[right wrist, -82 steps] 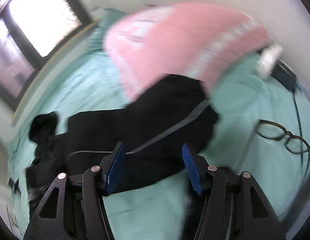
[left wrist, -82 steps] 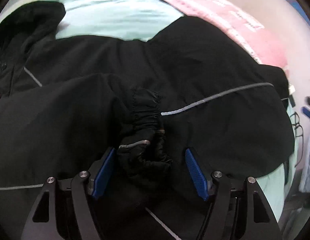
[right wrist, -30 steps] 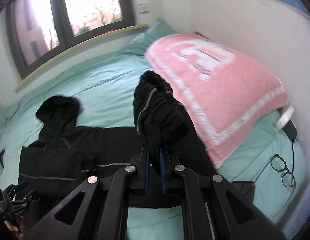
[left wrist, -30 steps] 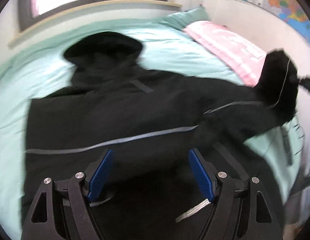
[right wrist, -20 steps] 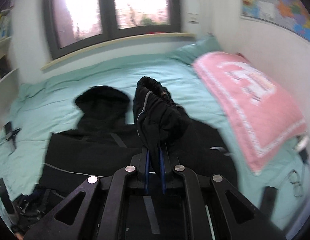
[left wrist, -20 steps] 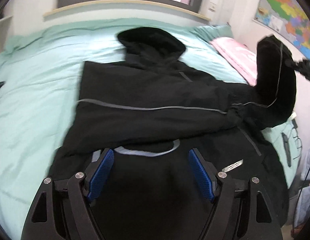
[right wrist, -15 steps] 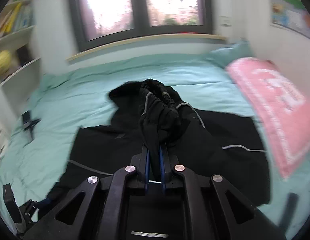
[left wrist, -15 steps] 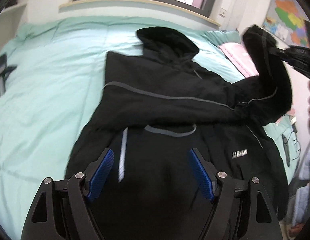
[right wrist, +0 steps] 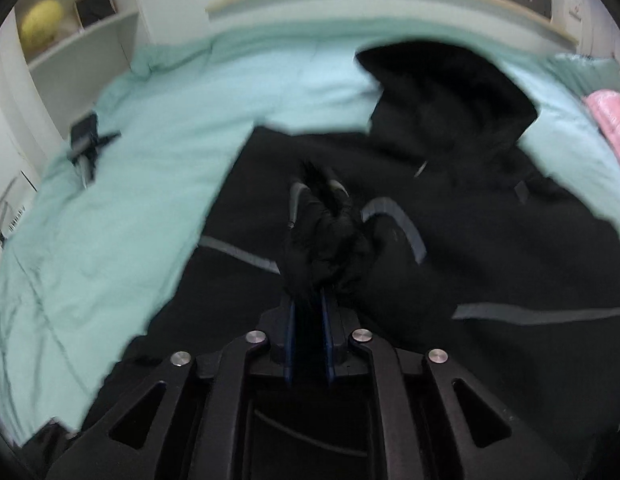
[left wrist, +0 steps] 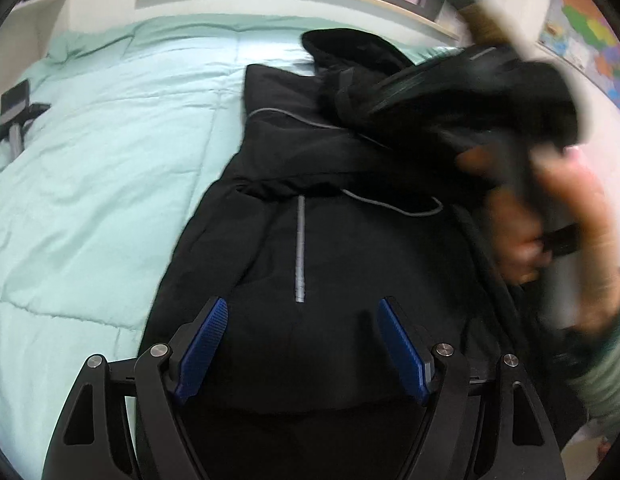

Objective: Fold large clothes

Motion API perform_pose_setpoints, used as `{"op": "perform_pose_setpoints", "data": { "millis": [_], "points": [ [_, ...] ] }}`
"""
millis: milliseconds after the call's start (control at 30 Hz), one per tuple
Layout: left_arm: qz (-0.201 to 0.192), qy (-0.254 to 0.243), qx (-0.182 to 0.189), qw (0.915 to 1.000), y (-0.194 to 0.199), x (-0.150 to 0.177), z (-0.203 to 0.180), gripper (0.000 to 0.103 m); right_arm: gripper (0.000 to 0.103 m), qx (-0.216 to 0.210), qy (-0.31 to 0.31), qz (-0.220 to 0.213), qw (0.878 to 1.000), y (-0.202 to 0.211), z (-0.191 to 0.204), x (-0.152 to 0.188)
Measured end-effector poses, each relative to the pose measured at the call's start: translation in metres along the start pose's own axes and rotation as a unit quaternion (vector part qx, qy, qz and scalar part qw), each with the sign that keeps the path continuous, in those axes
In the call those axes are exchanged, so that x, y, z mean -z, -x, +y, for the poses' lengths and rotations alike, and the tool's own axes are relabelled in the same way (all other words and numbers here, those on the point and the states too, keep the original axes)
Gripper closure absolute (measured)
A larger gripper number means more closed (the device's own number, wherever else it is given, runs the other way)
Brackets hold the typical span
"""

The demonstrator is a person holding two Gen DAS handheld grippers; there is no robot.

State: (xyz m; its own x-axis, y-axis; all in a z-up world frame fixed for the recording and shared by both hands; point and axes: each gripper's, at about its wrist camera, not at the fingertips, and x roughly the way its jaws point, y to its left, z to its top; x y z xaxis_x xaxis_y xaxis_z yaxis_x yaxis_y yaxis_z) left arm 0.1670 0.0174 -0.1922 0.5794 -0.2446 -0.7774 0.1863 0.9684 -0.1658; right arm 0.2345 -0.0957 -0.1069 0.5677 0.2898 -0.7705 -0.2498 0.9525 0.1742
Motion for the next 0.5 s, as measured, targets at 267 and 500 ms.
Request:
{"op": "perform_pose_setpoints", "data": {
  "millis": [267, 500],
  "points": [
    [-0.006, 0.006, 0.039, 0.9992, 0.026, -0.017, 0.006, 0.025, 0.078, -0.057, -0.017, 0.002, 0.998, 0.034, -0.026, 0.01],
    [-0.045, 0.008, 0.054, 0.9975, 0.047, -0.083, 0.002, 0.025, 0.04, 0.057, 0.031, -0.072, 0.995, 0.133, -0.089, 0.065]
  ]
}}
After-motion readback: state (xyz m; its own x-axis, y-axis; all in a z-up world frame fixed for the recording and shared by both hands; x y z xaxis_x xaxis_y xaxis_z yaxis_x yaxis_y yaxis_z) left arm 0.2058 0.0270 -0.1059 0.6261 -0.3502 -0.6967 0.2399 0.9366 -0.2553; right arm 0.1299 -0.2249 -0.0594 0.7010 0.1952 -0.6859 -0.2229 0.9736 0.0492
